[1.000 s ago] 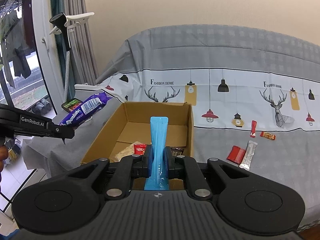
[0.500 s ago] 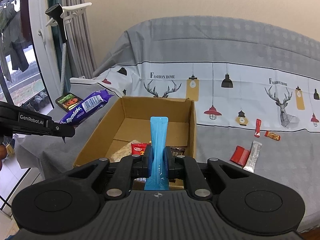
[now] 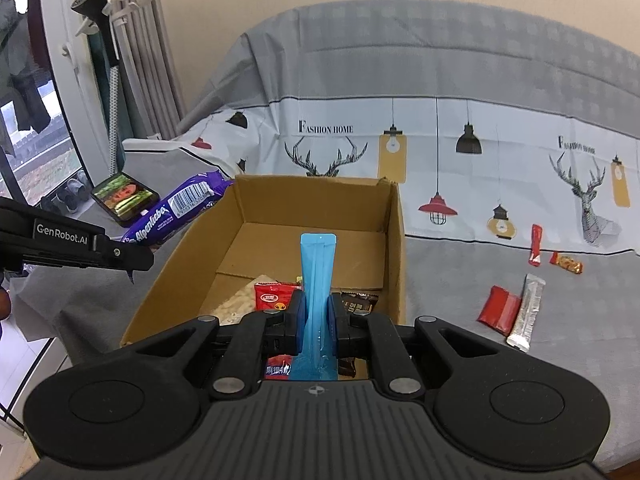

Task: Organize snacks
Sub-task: 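Carry the purple chocolate bar and blue stick over the box with both tools, then open both tools to drop the chocolate bar and blue stick into the box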

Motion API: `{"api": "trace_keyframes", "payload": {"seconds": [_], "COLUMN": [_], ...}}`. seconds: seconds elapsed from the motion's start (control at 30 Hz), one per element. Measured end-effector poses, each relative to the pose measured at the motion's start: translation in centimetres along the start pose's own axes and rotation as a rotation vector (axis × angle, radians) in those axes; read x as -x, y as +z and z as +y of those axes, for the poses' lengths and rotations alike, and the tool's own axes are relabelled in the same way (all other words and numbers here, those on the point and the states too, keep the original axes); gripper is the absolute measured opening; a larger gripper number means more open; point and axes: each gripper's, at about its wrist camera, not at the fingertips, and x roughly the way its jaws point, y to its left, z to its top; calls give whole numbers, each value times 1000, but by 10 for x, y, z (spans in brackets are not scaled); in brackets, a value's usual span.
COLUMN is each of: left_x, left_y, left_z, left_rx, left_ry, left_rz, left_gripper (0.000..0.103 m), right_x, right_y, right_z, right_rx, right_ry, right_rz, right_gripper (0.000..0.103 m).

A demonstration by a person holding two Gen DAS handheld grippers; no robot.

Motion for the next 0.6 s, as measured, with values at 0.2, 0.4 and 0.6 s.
{"api": "trace_keyframes", "payload": {"seconds": [0.2,0.4,0.6], "left_x": [-30,-62,-94], "left_y": [11,17,20], "left_z": [1,4,11], "left_rx": [0,2,12], "left_ry": [8,18,38], "left_rz": [33,77,122], "left_gripper": [14,13,14], "right_x": [-31,-61,-86], "right_y": [7,12,14], "right_z": [-5,-10,-12], "right_rx": [-15,-24,-29], "right_ry": [1,1,3], "right_rz": [33,70,98], "right_gripper": [12,12,13]}}
